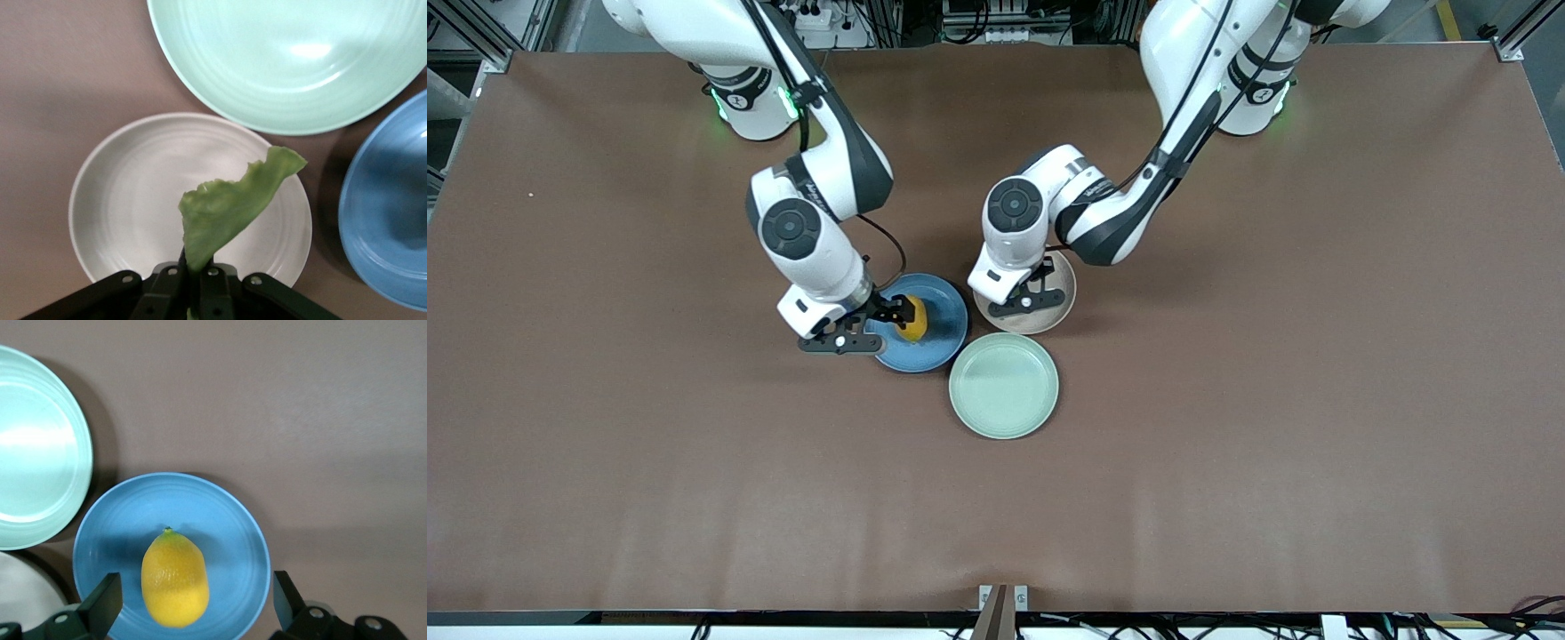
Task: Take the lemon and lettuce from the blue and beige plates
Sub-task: 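Lift the lettuce with the left gripper while the right gripper grasps the lemon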
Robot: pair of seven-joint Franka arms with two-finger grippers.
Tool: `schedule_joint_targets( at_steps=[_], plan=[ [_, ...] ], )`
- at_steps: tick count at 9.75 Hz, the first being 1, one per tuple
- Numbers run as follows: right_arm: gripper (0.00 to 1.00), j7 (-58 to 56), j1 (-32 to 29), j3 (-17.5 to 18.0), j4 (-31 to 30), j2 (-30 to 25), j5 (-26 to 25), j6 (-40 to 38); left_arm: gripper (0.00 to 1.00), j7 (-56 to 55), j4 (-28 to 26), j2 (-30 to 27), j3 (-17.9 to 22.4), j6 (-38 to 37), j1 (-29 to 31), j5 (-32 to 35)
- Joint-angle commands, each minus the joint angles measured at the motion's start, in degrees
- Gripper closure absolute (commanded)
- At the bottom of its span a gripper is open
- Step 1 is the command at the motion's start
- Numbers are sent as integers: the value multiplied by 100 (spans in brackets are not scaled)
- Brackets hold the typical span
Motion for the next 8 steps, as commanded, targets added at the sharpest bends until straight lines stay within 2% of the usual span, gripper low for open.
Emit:
schedule_joint_targets(
  at_steps=[1, 8],
  plan=[
    [0, 56, 162, -39, -172, 120, 119, 374, 100, -96, -90, -353, -1, -206, 263, 201],
    [0, 231, 461, -39, -480, 295, 119, 875, 100, 1519, -99, -565, 7, -637, 1485, 447]
  ],
)
